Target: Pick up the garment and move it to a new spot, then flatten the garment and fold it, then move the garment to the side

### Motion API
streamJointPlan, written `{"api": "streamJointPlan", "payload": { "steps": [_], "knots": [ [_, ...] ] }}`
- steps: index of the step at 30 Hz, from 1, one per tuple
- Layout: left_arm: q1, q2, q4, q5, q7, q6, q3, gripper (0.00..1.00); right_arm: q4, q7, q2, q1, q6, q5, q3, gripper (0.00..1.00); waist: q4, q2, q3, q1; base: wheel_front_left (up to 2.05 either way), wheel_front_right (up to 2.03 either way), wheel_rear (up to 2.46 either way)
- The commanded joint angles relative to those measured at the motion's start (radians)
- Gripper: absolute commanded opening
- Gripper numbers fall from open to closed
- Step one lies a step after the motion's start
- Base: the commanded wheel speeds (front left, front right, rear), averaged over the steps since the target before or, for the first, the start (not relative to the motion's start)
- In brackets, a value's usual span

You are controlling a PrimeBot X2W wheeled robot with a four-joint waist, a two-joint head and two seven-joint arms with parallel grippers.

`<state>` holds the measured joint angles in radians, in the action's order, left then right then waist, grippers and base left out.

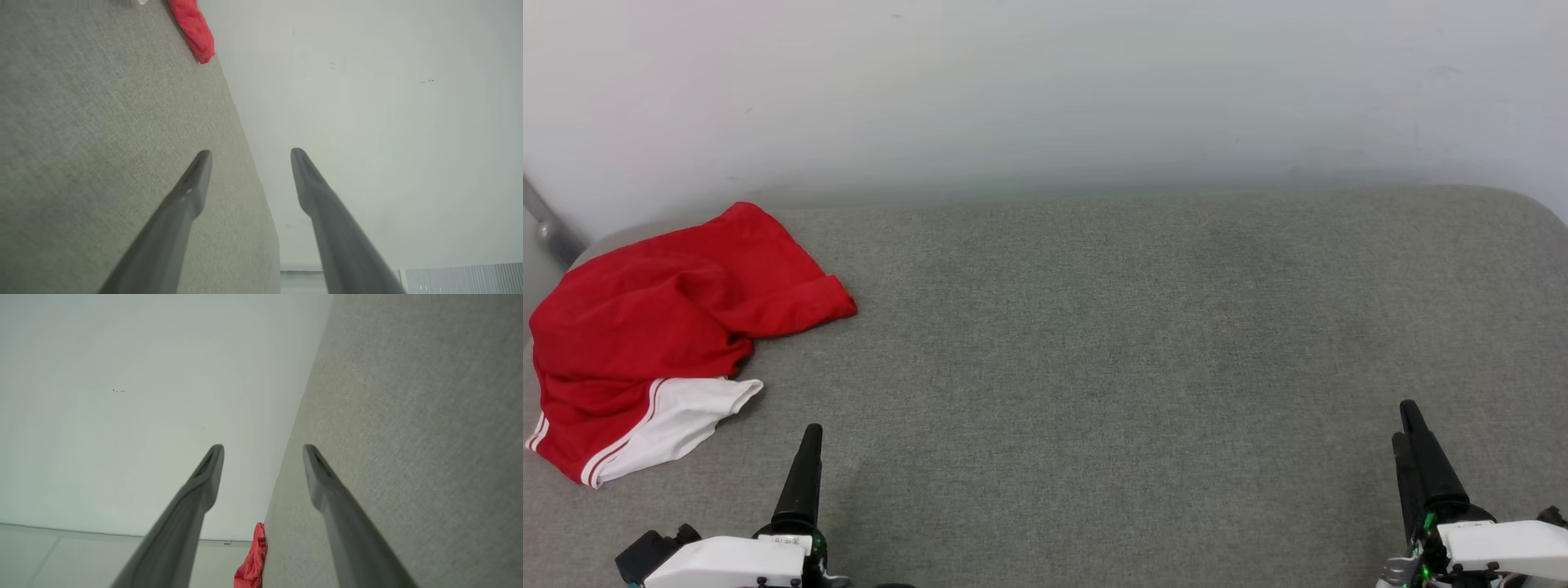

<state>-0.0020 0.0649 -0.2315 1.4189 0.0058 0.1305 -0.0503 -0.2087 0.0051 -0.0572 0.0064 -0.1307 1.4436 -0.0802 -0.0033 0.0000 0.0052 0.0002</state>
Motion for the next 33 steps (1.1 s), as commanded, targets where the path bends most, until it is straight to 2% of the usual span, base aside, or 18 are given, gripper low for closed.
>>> {"api": "streamJointPlan", "payload": {
  "steps": [1, 25, 28, 33],
  "knots": [
    [0.0, 0.004, 0.022, -0.04, -0.009, 0.0, -0.007, 1.0, 0.027, -0.008, -0.011, -0.002, 0.0, -0.038, -0.001, 1.0, 0.0, 0.0, 0.0, -0.0001, 0.0, 0.0, 0.0],
    [0.058, -0.006, 0.071, -0.63, -0.096, 0.0, -0.023, 1.0, 0.105, -0.095, -0.037, 0.066, 0.0, -0.557, -0.004, 1.0, -0.006, 0.0, -0.003, -0.0001, 0.0, 0.0, 0.0],
    [0.068, -0.005, 0.081, -0.725, -0.109, -0.009, -0.016, 1.0, 0.11, -0.108, -0.043, 0.077, 0.0, -0.627, 0.008, 1.0, -0.008, 0.0, -0.003, -0.0001, 0.0, 0.0, 0.0],
    [0.077, -0.003, 0.091, -0.802, -0.124, -0.03, -0.005, 1.0, 0.119, -0.123, -0.05, 0.091, 0.0, -0.701, 0.014, 1.0, -0.009, 0.0, -0.002, -0.0001, 0.0, 0.0, 0.0]
  ]
}}
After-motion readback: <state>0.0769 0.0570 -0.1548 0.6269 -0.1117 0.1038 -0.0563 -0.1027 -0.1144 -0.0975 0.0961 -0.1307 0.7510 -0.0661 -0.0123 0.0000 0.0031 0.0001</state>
